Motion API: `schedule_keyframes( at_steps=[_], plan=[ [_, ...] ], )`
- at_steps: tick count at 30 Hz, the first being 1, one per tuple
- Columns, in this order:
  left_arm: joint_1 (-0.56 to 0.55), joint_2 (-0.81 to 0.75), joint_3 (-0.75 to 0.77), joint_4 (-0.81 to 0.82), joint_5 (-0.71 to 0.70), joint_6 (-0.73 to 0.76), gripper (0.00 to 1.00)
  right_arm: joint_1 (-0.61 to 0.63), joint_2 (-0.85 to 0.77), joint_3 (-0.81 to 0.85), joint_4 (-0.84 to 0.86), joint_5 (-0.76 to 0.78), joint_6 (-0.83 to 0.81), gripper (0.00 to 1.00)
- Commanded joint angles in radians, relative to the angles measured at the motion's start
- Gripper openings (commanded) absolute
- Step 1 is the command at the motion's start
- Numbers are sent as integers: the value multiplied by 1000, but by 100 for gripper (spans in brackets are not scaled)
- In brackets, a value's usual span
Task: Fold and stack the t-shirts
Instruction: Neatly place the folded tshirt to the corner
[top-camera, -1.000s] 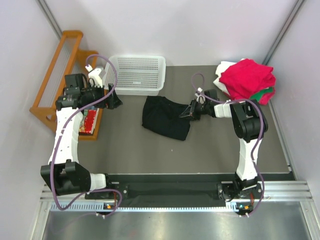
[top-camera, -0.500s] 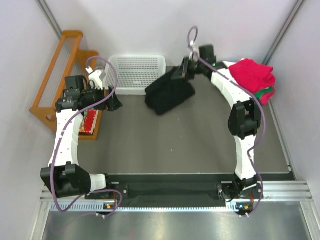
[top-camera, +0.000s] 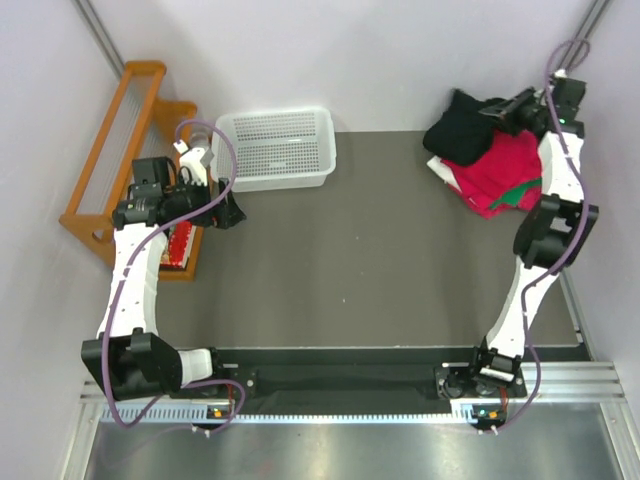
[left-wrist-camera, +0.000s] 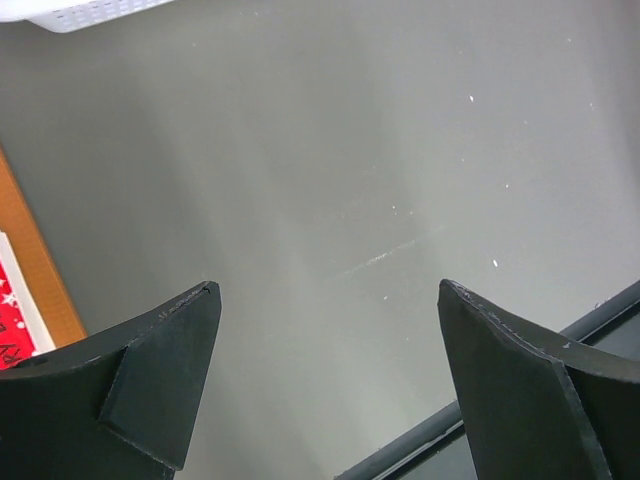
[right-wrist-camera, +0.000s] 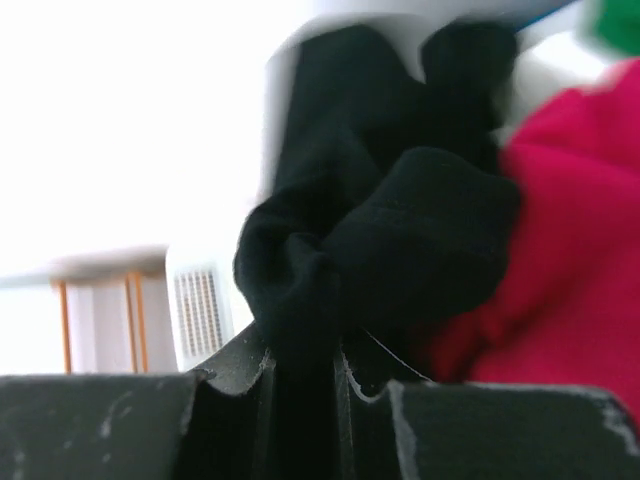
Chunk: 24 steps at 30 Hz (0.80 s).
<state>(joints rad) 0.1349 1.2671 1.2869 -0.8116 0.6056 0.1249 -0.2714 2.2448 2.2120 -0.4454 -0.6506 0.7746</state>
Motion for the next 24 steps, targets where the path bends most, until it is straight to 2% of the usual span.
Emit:
schedule_keyframes(
  at_steps=[1,3,7,8,9,11,12,13,15,16,19,21,24],
  plan=[
    [5,-14,-5,34,32,-11,94,-38,-209,-55,195,-47,107,0],
    [3,-12,0,32,34,-14,94,-72,-232,-124,208,-43,127,0],
    [3,-14,-3,35,42,-18,94,-91,-263,-242,368,-92,213,0],
    [3,-14,-4,38,48,-21,94,-83,-245,-229,367,-110,224,0],
    [3,-12,-6,38,49,-22,94,-50,-217,-139,349,-132,213,0],
    [3,-6,-5,40,54,-28,94,-8,-108,18,178,-155,164,0],
    [3,-3,-6,40,56,-28,94,26,-78,125,154,-165,166,0],
    [3,0,-5,38,53,-25,94,37,-42,152,163,-178,184,0],
    [3,-5,-9,35,54,-25,94,47,-25,178,218,-179,274,0],
    [3,-9,-17,35,57,-24,94,47,-7,181,328,-190,323,0],
    [3,-21,-34,38,65,-24,94,23,60,273,508,-204,503,0],
    [3,-26,-41,40,62,-21,94,-9,49,282,556,-176,552,0],
    [3,-34,-54,45,56,-16,95,-58,-28,252,573,-147,537,0]
  ],
)
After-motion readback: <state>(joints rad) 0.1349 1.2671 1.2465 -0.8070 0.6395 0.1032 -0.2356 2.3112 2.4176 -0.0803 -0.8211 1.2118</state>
